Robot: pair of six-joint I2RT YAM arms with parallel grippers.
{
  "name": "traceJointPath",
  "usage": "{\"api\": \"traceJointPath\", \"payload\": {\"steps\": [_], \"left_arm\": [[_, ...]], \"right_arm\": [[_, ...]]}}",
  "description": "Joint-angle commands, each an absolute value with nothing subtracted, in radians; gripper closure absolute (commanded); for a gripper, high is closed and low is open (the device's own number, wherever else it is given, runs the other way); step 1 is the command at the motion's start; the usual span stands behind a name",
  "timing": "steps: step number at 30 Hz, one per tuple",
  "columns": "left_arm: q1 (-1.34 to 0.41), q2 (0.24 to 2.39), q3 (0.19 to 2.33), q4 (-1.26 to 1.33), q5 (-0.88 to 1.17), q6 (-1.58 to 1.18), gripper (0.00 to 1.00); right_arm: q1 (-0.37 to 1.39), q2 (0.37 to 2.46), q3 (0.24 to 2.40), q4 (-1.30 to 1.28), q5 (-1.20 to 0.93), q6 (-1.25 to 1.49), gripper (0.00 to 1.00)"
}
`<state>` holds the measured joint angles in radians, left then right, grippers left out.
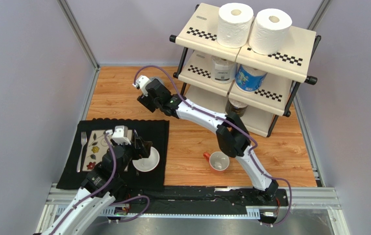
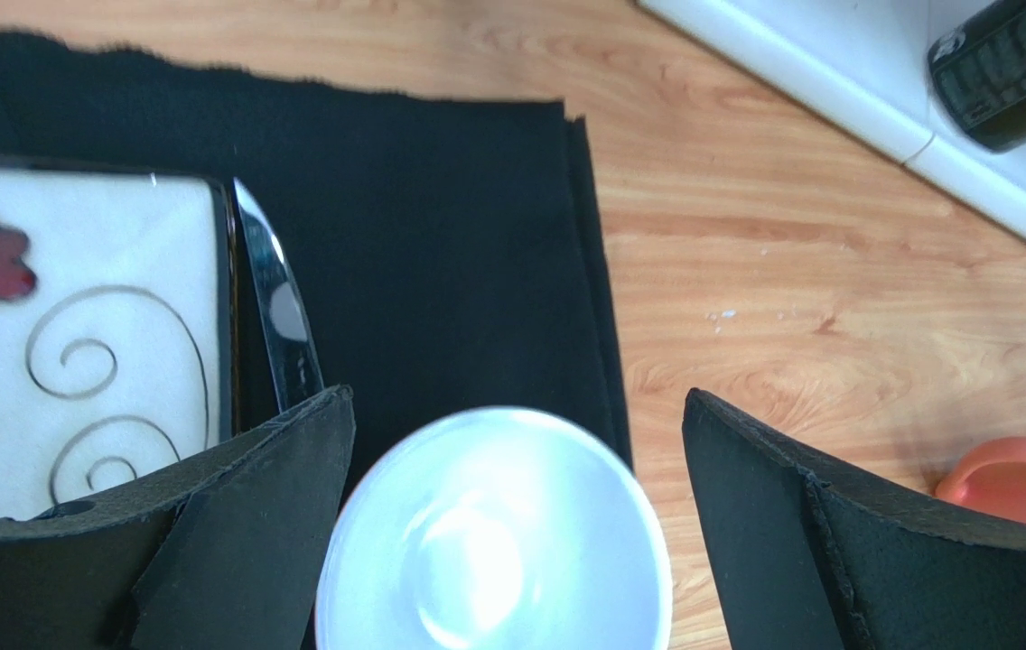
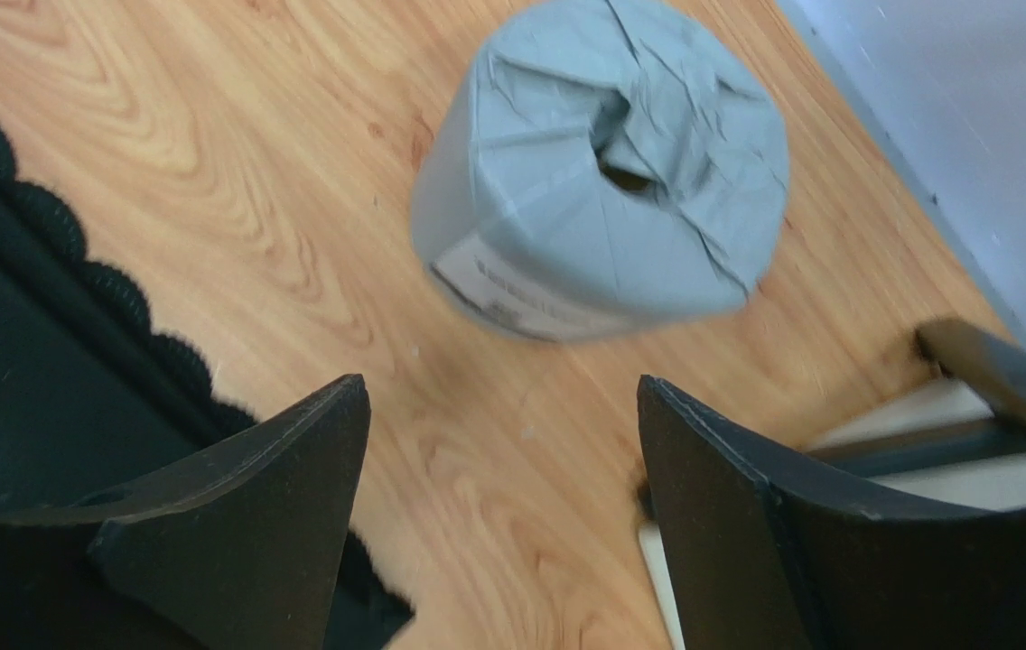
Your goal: Place and organize the paper towels onto the shelf
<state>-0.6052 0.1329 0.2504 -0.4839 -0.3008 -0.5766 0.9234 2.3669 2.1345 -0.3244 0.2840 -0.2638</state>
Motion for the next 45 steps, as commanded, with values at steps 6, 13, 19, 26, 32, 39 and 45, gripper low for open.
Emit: {"api": "traceJointPath", "payload": {"steps": [6, 13, 19, 26, 32, 39, 45], "left_arm": [[-0.6, 0.333, 0.463, -0.316, -0.391, -0.451, 0.01], [-0.569, 0.609, 0.593, -0.1, -0.389, -0.347, 0.01], [-0.227, 0.963, 0.77, 0.086, 0.019, -0.495, 0.01], [-0.126, 1.363, 1.034, 0.152, 0.17, -0.514, 0.01], [-0.118, 1.589, 1.212, 0.132, 0.252, -0.509, 0.02], [-0.118, 1.621, 1.172, 0.058, 0.132, -0.48, 0.05], [-0.118, 1.652, 1.14, 0.054, 0.083, -0.463, 0.05]], "right_arm": [[0.994, 1.623, 1.668, -0.272, 0.501, -0.032, 0.22], [1.008, 1.158, 1.22, -0.294, 0.58, 0.162, 0.22], [1.012, 0.937, 1.068, -0.38, 0.612, 0.224, 0.22], [1.014, 0.824, 1.014, -0.425, 0.614, 0.233, 0.21], [1.012, 0.77, 0.983, -0.443, 0.632, 0.218, 0.21], [1.012, 0.742, 0.951, -0.431, 0.64, 0.207, 0.21], [1.012, 0.761, 0.945, -0.428, 0.634, 0.196, 0.2]]}}
